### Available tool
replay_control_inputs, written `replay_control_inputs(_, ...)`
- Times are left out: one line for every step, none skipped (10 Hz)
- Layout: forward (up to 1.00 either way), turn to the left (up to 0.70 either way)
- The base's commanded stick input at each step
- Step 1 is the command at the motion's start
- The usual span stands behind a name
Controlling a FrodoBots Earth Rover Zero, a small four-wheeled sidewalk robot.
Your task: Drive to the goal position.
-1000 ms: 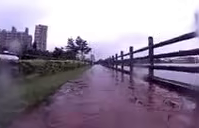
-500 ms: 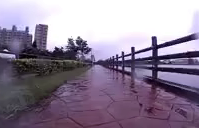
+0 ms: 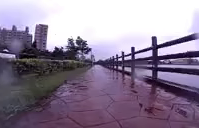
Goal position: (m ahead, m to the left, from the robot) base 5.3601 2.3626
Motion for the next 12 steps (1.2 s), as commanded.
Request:
replay_control_inputs(1.00, 0.00)
replay_control_inputs(1.00, 0.00)
replay_control_inputs(1.00, 0.00)
replay_control_inputs(1.00, 0.00)
replay_control_inputs(1.00, 0.00)
replay_control_inputs(1.00, 0.00)
replay_control_inputs(1.00, 0.00)
replay_control_inputs(1.00, 0.00)
replay_control_inputs(1.00, 0.00)
replay_control_inputs(1.00, 0.00)
replay_control_inputs(1.00, 0.00)
replay_control_inputs(1.00, 0.00)
